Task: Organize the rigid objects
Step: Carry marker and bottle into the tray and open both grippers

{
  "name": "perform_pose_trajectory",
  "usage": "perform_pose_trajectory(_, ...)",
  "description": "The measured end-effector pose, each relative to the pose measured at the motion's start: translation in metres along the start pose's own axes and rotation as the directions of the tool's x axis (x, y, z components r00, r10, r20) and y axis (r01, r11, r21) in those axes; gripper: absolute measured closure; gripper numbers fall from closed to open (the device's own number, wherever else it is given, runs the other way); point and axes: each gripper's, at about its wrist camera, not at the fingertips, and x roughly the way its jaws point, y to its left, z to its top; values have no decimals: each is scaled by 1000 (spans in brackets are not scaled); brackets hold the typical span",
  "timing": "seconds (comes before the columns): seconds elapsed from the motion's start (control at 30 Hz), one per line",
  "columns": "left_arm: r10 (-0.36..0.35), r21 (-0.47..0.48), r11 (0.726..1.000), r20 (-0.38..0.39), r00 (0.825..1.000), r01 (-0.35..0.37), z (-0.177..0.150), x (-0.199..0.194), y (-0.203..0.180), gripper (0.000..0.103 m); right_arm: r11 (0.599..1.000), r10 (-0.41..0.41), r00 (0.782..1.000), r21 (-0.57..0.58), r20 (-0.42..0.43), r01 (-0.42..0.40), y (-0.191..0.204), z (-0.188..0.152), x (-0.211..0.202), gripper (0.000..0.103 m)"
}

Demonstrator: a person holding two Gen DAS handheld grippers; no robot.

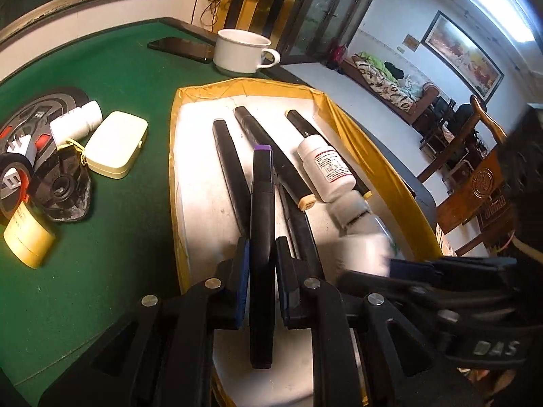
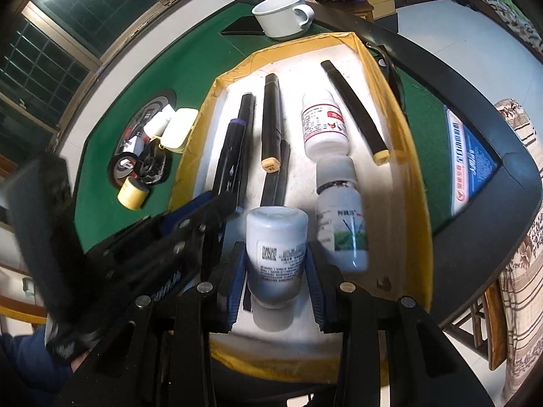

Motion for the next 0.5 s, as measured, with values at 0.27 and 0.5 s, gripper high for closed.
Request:
perform_pose_trajectory(0.27, -57, -43, 997, -21, 998, 57, 1, -5, 5, 89, 998, -45, 999, 46, -8, 46, -5, 9, 13, 72)
perform_pose_trajectory(0.5, -163, -123, 980, -59, 985, 155, 4, -12, 9, 58, 995, -63, 997, 79, 38, 60, -10, 12, -3, 72)
